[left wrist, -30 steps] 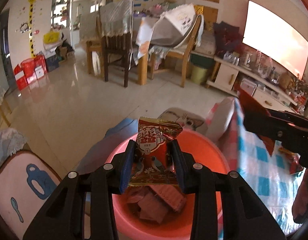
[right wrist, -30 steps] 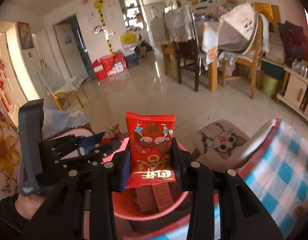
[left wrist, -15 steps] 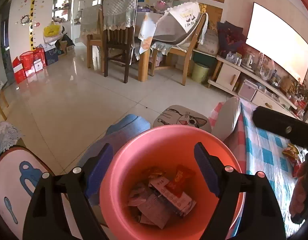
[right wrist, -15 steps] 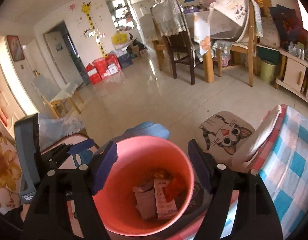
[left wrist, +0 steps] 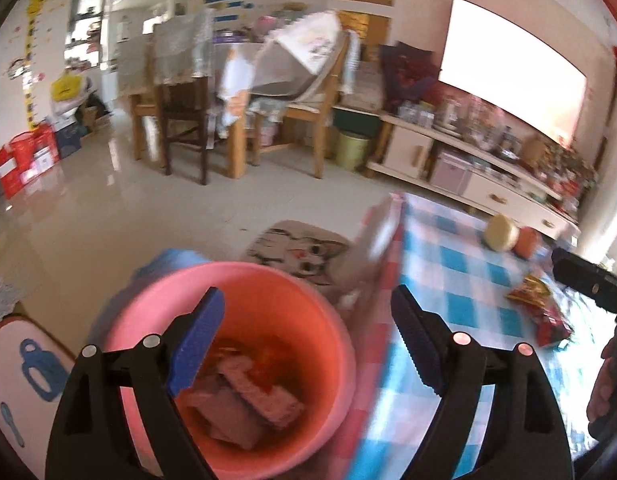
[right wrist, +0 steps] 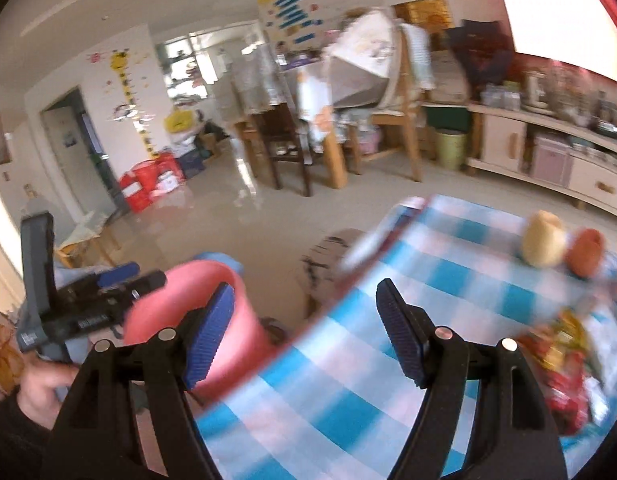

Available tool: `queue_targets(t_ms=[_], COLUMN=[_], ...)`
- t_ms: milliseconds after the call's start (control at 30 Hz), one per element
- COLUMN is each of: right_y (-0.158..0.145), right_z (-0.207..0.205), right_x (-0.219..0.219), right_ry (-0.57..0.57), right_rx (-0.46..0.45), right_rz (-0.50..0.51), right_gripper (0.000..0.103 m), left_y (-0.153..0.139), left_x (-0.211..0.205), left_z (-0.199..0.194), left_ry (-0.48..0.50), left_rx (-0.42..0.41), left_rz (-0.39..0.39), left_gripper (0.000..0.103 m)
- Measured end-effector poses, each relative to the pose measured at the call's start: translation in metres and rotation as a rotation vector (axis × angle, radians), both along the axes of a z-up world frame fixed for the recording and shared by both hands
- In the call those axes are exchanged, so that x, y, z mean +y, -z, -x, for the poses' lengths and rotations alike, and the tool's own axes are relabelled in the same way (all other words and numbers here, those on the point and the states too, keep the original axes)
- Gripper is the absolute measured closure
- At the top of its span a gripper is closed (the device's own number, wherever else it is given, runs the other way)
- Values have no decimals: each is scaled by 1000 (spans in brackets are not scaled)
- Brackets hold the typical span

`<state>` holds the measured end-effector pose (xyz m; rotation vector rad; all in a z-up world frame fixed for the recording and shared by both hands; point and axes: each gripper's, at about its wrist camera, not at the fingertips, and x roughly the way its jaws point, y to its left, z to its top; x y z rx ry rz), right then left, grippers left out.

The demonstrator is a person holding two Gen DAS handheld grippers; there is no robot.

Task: Collect trash
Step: 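Move both tools back over the table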

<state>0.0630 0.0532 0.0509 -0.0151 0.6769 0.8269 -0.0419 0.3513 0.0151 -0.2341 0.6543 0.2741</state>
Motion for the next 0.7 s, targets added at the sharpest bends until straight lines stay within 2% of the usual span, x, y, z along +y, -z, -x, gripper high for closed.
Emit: queue_targets(t_ms=[167,333,533,700], right_y=[14,26,35,38], right_z=[4,7,7,7], right_x=[-84,-146,-192,-209], right_ry=[117,205,261,271], right_rx=[-2,-3,-12,-42], right_rz=[31,42,41,74], right_gripper=[28,28,28,28], left_y=[5,10,16,20], left_x=[-66,-122,-178,-222], left_z=[-26,-45,-69,-90], left_ry=[103,182,249,324], left_rx=[13,25,41,24], left_rz=[6,-9,-18,-57], left_gripper=[19,19,19,19])
